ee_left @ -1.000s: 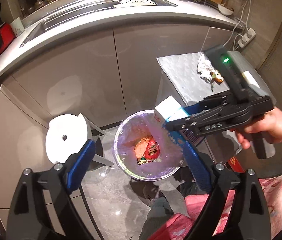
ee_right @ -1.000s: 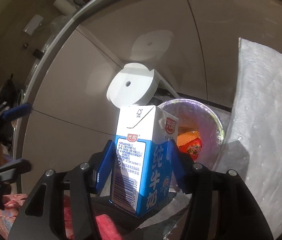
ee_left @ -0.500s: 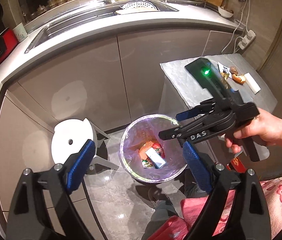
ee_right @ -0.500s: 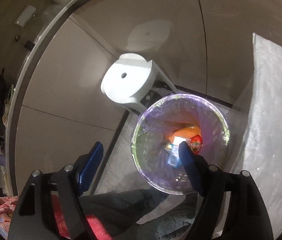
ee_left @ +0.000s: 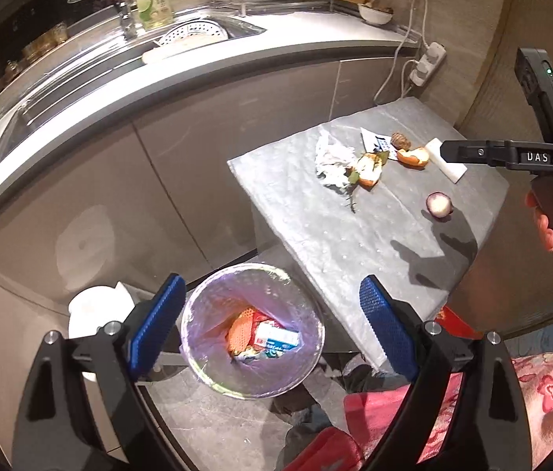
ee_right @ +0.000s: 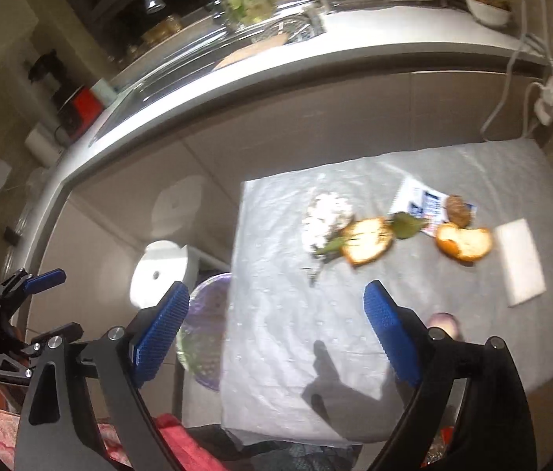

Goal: Collect trash
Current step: 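Move both open tools back over the table of trash, then grasp the white crumpled tissue with the left tool while the right tool approaches the onion slice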

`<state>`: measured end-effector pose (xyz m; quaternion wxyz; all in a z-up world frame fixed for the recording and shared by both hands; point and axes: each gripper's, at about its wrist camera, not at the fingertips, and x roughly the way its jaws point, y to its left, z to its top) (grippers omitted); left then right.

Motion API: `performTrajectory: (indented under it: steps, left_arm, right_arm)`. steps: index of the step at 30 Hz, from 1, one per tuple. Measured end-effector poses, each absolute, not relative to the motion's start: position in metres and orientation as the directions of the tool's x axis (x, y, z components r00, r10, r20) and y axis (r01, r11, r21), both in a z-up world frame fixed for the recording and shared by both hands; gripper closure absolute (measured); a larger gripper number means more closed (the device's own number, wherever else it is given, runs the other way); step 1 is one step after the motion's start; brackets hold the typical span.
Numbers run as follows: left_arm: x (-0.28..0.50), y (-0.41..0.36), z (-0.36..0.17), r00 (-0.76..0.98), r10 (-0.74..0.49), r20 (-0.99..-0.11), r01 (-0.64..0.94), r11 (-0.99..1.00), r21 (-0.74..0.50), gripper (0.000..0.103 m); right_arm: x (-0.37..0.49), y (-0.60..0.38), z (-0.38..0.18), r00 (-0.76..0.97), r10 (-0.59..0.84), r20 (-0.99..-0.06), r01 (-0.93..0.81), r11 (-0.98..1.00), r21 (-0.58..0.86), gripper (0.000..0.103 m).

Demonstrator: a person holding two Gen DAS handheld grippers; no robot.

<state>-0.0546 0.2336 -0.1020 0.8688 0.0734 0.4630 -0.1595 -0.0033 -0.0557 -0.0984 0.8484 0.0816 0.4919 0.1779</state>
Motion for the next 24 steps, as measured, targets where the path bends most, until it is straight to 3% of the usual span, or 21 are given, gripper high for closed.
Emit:
performTrajectory:
  steps: [6,19,22,24]
  left_arm:
    - [-0.020,0.176,-0.115,0.484,-0.278,-0.830,0.433,0.900,-0.049,0.016]
    - [0.104,0.111,-0.171,0.410,-0.314,-0.856,0.465,0.880,-0.100,0.016]
    - [0.132,0.102,-0.190,0.378,-0.307,-0.874,0.458,0.882,-0.112,0.021]
    - [0.148,0.093,-0.204,0.353,-0.296,-0.888,0.450,0.885,-0.116,0.029]
  right_arm:
    - [-0.018,-0.124,-0.108,0.482,0.304,-0.822,-0.080,0.949,0.304,0.013]
    - [-0.030,-0.190,-0.107,0.473,0.217,-0.854,0.002,0.969,0.248,0.013]
    - [-0.028,-0.197,-0.110,0.455,0.201,-0.868,0.004,0.974,0.227,0.013]
    - [-0.025,-0.201,-0.113,0.441,0.188,-0.877,0.003,0.977,0.211,0.013]
